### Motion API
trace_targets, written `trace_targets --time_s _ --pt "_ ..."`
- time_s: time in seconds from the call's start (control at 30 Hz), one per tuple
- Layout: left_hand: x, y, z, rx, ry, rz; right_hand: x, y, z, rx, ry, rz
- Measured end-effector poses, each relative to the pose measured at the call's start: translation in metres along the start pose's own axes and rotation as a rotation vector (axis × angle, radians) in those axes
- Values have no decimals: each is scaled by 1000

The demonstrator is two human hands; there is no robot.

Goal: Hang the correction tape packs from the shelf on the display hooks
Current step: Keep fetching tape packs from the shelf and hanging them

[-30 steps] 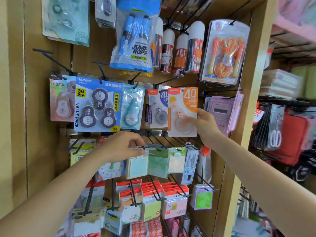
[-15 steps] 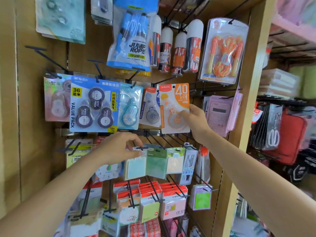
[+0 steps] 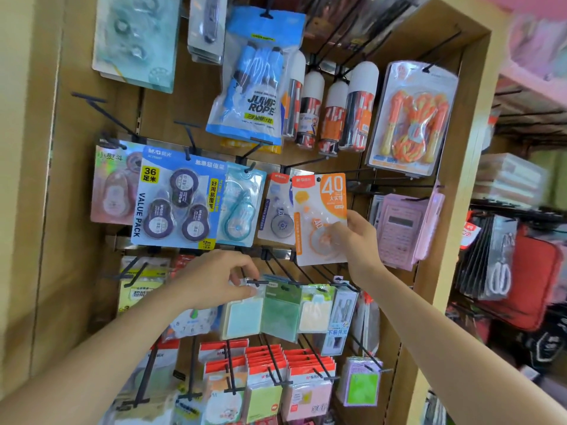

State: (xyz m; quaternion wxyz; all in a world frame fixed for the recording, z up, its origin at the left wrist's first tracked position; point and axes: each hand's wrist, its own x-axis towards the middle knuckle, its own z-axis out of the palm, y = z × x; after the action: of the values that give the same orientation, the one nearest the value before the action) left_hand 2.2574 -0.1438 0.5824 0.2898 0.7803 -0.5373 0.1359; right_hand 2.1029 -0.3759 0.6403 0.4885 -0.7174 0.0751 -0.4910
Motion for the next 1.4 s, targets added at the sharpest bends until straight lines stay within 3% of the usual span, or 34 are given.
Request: trace_targets --time_s 0.33,0.53,0.8,0.93,1.03,1.23,1.3,1.4 --pt "-3 4 -1 11 6 10 10 0 10 12 8 34" --pt "-2 6 -2 15 -5 15 36 3 21 -107 -21 89" --pt "-2 3 -2 16 -5 -8 80 9 55 -554 21 74" --pt "-4 5 -4 39 -16 -19 69 14 50 -772 -115 155" --pt "-7 10 -6 93 -7 -3 39 16 39 -830 -190 33" --pt "-17 26 -5 321 37 41 -49 -2 5 -1032 -360 -462" --pt "-24 27 -1 369 54 17 -76 -6 -9 -1008 -396 -542" --pt "-46 31 12 446 176 57 -113 -4 -28 -934 -402 -509"
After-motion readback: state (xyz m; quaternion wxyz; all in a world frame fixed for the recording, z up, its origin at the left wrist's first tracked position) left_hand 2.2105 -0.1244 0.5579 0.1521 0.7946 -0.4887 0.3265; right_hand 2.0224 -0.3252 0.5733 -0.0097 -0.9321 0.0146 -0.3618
